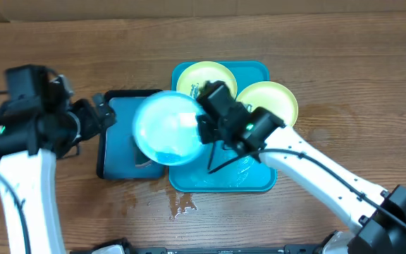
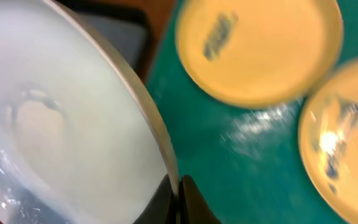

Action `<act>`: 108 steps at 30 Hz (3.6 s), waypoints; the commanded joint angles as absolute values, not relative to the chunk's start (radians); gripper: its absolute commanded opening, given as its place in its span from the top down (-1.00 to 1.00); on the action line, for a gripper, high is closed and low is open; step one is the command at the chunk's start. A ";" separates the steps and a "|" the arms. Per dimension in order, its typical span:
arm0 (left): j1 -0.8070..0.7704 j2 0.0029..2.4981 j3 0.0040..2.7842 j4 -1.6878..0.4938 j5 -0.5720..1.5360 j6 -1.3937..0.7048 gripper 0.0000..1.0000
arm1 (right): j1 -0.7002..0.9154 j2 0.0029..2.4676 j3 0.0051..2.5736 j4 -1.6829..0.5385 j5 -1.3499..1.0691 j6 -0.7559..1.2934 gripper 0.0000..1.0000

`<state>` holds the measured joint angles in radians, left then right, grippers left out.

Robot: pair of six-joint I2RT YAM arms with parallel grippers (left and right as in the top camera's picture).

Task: Clean dirty plates on tray and stack at the side
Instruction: 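Return the sponge to the water tray with the left gripper, then lift the white plate with the right gripper and tilt it over the tray, then carry the white plate right and set it on the table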

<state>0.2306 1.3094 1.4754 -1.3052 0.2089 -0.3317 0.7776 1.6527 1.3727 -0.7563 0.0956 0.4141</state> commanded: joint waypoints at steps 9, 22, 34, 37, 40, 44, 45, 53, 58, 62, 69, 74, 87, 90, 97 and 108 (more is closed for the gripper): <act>0.249 1.093 1.527 -1.371 0.233 -0.283 -1.00 | 0.881 1.797 1.404 -0.319 0.261 0.372 0.92; 0.249 1.075 1.544 -1.388 0.121 -0.342 -1.00 | 1.111 1.769 1.414 -0.279 0.808 0.141 0.92; 0.248 1.072 1.605 -1.386 -0.036 -0.400 -0.99 | 1.253 1.769 1.414 -0.300 1.185 0.068 0.92; 0.249 1.081 1.605 -1.389 -0.036 -0.400 -0.99 | 1.262 1.769 1.414 -0.293 1.203 0.051 0.92; 0.249 1.087 1.605 -1.390 -0.036 -0.400 -0.99 | 1.264 1.769 1.414 -0.293 1.215 0.050 0.92; 0.249 1.095 1.605 -1.390 -0.035 -0.400 -1.00 | 1.264 1.769 1.414 -0.292 1.215 0.043 0.92; 0.249 1.097 1.605 -1.390 -0.034 -0.400 -1.00 | 1.264 1.769 1.414 -0.292 1.215 0.043 0.92; 0.249 1.111 1.605 -1.390 -0.034 -0.400 -1.00 | 1.264 1.769 1.414 -0.292 1.215 0.044 0.92; 0.249 1.120 1.605 -1.390 -0.034 -0.400 -0.99 | 1.264 1.769 1.414 -0.292 1.215 0.044 0.92; 0.249 1.129 1.605 -1.390 -0.034 -0.400 -1.00 | 1.264 1.769 1.414 -0.291 1.215 0.044 0.92; 0.249 1.151 1.605 -1.390 -0.033 -0.400 -0.99 | 1.264 1.769 1.414 -0.289 1.215 0.044 0.92; 0.249 1.169 1.605 -1.390 -0.034 -0.400 -0.99 | 1.264 1.769 1.414 -0.289 1.215 0.044 0.92; 0.249 1.220 1.605 -1.418 -0.018 -0.400 -1.00 | 1.264 1.769 1.414 -0.284 1.214 0.044 0.92; 0.249 1.219 1.605 -1.418 -0.019 -0.400 -1.00 | 1.264 1.769 1.414 -0.284 1.215 0.044 0.92; 0.249 1.219 1.605 -1.418 -0.018 -0.400 -1.00 | 1.264 1.769 1.414 -0.284 1.215 0.044 0.92; 0.249 1.219 1.605 -1.422 -0.018 -0.400 -1.00 | 1.264 1.769 1.414 -0.273 1.215 0.044 0.92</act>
